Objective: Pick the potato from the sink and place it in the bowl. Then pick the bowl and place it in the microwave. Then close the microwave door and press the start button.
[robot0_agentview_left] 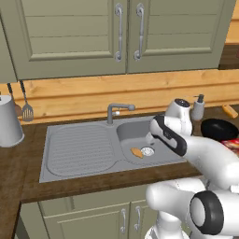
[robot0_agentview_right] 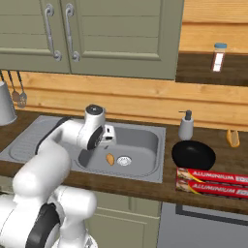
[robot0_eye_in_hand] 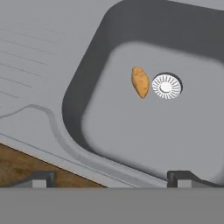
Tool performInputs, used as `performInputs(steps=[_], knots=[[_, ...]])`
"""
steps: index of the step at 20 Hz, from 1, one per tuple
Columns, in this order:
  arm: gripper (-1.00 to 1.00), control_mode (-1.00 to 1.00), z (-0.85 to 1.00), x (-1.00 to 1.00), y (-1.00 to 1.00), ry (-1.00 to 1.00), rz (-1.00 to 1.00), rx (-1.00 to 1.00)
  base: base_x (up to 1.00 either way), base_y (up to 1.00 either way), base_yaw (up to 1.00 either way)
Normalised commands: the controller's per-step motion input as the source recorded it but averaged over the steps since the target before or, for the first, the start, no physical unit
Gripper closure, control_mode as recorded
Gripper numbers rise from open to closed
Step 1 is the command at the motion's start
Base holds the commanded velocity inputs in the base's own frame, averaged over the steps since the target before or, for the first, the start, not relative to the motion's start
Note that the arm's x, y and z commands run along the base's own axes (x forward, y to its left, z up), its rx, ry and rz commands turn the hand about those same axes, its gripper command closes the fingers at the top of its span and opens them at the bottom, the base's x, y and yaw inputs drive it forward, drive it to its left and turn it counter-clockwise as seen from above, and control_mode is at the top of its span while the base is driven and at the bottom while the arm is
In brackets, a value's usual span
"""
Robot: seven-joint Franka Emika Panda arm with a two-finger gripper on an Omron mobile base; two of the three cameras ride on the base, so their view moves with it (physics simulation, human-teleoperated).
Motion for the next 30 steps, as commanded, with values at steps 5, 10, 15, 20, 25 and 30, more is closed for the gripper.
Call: performInputs(steps=[5, 10, 15, 20, 25, 30], knots=[[-1.00, -1.00, -0.31, 0.37, -0.16, 0.04, 0.02, 0.01, 0.00, 0.00, 0.00], [-1.00, -1.00, -0.36, 0.35, -0.09, 0.02, 0.01, 0.01, 0.00, 0.00, 0.00], [-1.00, -1.00, -0.32, 0.44, 0.00, 0.00, 0.00, 0.00, 0.00, 0.00, 0.00], [-1.00, -1.00, -0.33, 0.26, 0.11, 0.01, 0.00, 0.00, 0.00, 0.00, 0.00], [-1.00, -1.00, -0.38, 0.40, 0.21, 0.05, 0.00, 0.00, 0.00, 0.00, 0.00], [-1.00, -1.00, -0.53, 0.35, 0.00, 0.08, 0.04, 0.00, 0.00, 0.00, 0.00]])
